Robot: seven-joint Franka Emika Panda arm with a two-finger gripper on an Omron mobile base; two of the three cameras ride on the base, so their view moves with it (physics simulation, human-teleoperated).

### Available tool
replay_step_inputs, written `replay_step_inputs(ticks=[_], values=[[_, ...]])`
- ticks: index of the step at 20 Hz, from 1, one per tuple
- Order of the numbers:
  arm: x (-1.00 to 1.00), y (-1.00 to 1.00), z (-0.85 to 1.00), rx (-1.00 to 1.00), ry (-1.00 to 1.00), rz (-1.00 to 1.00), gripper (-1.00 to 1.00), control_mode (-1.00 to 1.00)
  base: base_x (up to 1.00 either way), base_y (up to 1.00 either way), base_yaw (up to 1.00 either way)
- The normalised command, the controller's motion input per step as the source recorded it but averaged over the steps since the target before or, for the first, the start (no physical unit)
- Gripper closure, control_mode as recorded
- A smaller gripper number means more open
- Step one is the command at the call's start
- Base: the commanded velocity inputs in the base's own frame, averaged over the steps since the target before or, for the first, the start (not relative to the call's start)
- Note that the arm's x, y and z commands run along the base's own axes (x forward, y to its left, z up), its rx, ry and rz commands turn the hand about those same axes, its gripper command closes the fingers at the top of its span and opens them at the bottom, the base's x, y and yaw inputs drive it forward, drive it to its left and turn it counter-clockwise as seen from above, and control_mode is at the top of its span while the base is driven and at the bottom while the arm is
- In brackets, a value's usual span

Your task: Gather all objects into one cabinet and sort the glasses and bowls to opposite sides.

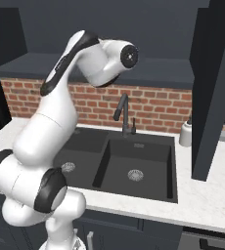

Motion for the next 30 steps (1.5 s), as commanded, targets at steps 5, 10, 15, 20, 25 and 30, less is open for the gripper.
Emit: replay_step_inputs(ticks=[5,10,15,20,25,30], values=[[-0.99,0.10,0.57,-0.23,0.07,-0.05,1.00,-1.00,0.00,0.00,0.00],[-1.00,0.00,-0.07,-0.22,-0.01,-0.05,1.00,-1.00,0.00,0.00,0.00],[-1.00,0.00,-0.02,-0.01,-0.05,-0.11,1.00,-1.00,0.00,0.00,0.00],[-1.00,0.00,0.26,0.03,-0.01,-0.13,1.00,-1.00,0.00,0.00,0.00],[-1.00,0.00,0.36,0.03,0.00,-0.11,1.00,-1.00,0.00,0.00,0.00],[-1.00,0.00,0.19,0.00,-0.02,-0.02,1.00,-1.00,0.00,0.00,0.00]])
